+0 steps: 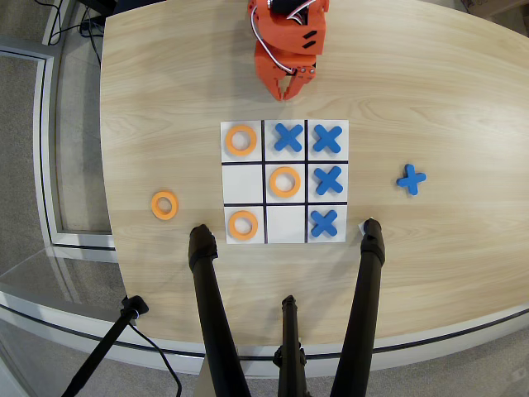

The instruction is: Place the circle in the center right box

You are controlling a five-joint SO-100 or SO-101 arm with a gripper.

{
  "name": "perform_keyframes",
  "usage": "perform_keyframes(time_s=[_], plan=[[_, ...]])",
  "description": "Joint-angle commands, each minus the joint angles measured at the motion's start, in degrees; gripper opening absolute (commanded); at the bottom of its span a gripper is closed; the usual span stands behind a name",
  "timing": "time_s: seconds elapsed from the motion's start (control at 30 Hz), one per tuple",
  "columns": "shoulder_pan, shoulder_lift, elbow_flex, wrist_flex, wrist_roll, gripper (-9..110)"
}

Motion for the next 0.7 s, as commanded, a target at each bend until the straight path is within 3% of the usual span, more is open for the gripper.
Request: perform_keyframes(time_s=[0.0,0.37,0.67], plan=[[0.88,-1.32,-3.08,3.69,0.0,11],[0.88,-2.29,-4.75,4.13,0.0,11],[7.29,-16.35,-22.76,3.16,0.18,11]])
